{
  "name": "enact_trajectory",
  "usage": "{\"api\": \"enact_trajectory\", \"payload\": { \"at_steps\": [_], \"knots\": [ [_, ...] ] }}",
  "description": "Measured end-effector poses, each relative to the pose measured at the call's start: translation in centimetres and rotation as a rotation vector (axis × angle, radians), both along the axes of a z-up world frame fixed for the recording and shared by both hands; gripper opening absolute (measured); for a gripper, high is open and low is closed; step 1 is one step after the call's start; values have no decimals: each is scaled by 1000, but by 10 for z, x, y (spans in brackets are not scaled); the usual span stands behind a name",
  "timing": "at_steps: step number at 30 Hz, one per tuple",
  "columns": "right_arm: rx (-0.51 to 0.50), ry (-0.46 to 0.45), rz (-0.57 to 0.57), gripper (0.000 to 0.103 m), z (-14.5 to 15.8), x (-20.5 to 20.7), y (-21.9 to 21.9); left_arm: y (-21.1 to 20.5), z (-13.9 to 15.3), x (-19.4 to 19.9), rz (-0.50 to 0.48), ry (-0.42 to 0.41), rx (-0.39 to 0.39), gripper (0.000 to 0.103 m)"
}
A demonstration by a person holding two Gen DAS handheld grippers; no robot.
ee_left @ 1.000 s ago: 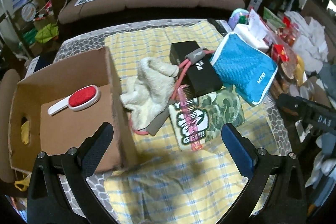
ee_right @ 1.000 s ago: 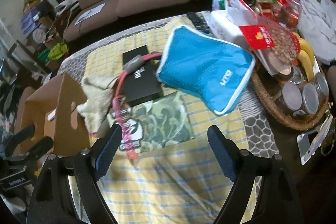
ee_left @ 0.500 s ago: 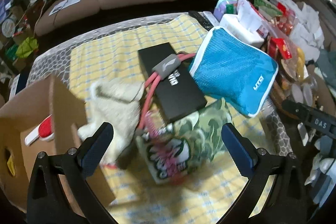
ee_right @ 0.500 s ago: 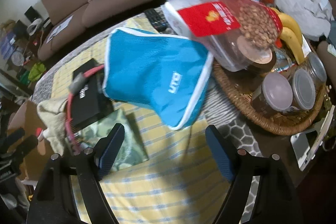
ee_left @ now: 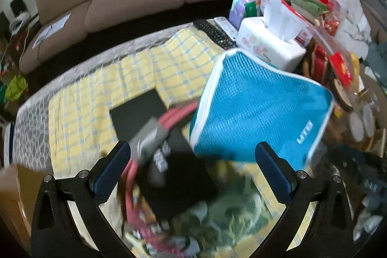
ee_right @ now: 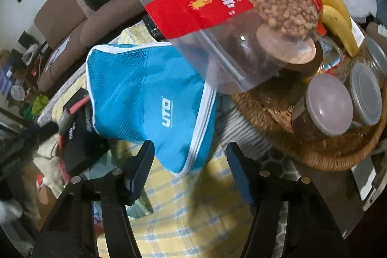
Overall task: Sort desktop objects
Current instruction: 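Close the left gripper on the zipper edge of the blue mesh pouch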
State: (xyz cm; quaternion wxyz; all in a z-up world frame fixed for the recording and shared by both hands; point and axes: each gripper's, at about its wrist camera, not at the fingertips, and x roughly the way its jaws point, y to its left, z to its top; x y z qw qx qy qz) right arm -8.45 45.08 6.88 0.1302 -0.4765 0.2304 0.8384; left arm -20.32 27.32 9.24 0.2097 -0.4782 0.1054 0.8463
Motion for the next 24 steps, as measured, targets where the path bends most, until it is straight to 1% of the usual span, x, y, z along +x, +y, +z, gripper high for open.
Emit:
{"api": "enact_trajectory", "payload": {
  "at_steps": [2,6,9,13,16,17,18,19,21,22,24],
  "knots": [
    [-4,3,11,64,-3,-1,0,11,-4,-16,-7,9,-19,103],
    [-36,11,26,64,-11,-3,-1,29,-10,-38,-34,21,-29,103],
    [-32,-6,39,64,-18,-8,-5,39,-16,-51,-51,26,-45,103],
    [-63,-25,10,64,-31,-9,-3,49,-27,-66,-68,-21,-42,103],
    [-67,-53,16,64,-41,-12,-5,62,-43,-69,-101,-57,-99,103],
    [-70,-61,16,64,-43,-13,-5,67,-48,-67,-115,-55,-127,99],
    [-73,-64,14,64,-44,-14,-4,70,-51,-65,-124,-50,-138,90],
    [-82,-66,13,64,-46,-15,-3,72,-53,-64,-129,-47,-145,85],
    [-84,-75,11,64,-49,-16,-2,75,-58,-63,-132,-56,-155,67],
    [-92,-84,10,64,-52,-17,-2,75,-61,-63,-133,-68,-155,60],
    [-120,-91,5,64,-57,-17,0,74,-62,-62,-143,-83,-141,29]
  ]
}}
